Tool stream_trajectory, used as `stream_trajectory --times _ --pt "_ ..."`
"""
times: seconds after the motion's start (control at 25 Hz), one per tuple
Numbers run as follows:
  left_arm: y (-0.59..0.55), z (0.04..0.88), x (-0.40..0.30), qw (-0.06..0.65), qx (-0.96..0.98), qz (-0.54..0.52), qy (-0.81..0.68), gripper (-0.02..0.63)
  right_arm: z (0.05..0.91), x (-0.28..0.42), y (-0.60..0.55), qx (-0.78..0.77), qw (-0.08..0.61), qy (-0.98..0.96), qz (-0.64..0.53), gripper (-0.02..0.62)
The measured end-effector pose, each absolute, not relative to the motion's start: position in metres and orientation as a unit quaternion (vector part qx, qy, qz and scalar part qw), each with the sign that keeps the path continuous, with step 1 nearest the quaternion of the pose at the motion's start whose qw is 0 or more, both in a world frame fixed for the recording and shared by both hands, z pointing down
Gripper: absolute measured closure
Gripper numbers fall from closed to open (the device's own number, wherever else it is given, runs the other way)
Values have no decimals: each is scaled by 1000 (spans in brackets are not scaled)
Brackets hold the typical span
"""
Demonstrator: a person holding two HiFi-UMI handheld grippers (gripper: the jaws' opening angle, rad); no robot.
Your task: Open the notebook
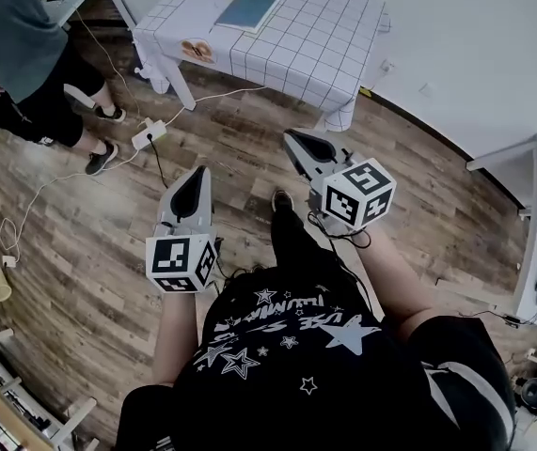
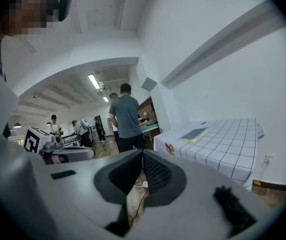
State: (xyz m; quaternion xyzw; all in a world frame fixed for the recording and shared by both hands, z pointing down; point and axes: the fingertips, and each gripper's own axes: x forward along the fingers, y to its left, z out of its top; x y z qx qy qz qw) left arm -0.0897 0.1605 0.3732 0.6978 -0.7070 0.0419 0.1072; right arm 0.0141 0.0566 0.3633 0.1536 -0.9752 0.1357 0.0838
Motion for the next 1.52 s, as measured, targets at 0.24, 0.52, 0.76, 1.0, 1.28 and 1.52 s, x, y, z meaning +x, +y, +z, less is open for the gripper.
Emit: stream_trajectory --times 0.24,0.52,0.76,1.0,1.28,1.52 --pt "96 372 -108 116 691 46 -712 597 360 -7 -12 148 79 -975 146 578" --pt "63 387 -114 110 695 41 -710 597 377 -16 -51 153 78 -974 146 578" --pt "-2 396 -130 125 692 58 -708 597 390 -36 -114 145 86 -972 165 578" --pt "-47 397 -131 123 697 68 -704 597 396 -44 -158 137 85 -971 176 578" --pt "-78 406 -133 134 683 73 -714 597 409 -49 -185 118 90 -969 198 578" --pt "-92 403 -142 128 675 76 -723 597 410 -56 -197 110 93 -969 202 578"
